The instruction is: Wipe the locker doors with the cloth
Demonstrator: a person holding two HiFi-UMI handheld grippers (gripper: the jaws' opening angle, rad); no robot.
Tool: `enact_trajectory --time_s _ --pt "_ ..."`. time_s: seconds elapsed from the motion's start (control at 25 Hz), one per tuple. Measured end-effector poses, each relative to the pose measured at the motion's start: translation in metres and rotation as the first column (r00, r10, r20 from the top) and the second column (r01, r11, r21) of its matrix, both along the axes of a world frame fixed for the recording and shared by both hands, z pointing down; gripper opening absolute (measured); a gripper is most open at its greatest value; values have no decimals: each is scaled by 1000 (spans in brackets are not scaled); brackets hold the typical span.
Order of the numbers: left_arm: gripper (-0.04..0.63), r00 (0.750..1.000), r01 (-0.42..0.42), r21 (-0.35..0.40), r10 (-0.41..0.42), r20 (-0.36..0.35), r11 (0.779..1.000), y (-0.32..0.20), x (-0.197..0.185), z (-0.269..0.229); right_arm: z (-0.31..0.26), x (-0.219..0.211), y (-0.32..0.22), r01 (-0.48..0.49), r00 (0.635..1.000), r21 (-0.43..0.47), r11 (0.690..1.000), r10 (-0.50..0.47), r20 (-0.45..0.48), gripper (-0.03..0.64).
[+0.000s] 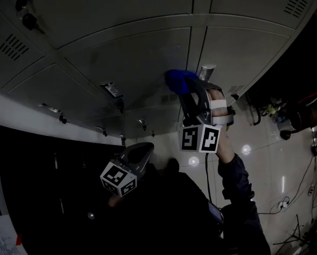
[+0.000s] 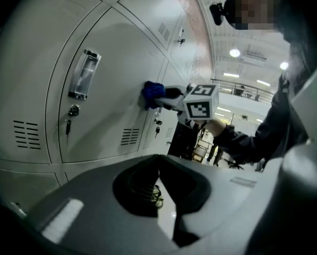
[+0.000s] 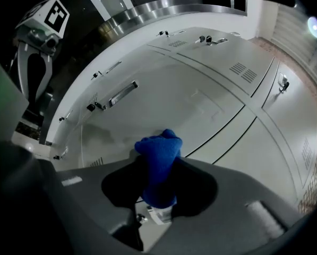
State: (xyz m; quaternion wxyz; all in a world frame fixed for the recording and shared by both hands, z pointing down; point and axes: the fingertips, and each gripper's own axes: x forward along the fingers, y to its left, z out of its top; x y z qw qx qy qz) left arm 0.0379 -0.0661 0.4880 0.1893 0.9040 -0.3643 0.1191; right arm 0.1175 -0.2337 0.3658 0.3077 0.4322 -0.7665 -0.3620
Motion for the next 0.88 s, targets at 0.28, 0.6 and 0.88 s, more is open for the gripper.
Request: enact_trajectory --time_s 0.28,0.6,0.88 --pt "-20 1000 19 -19 -19 -7 1000 1 -2 5 86 -2 -1 -13 998 -144 990 4 -62 126" --pt "-20 999 52 -25 -52 4 998 0 -10 7 181 -4 -1 -49 992 -290 956 12 -127 126" --pt "-20 998 63 -32 -63 3 997 1 -13 8 228 -5 -1 -47 991 -372 927 -3 -134 124"
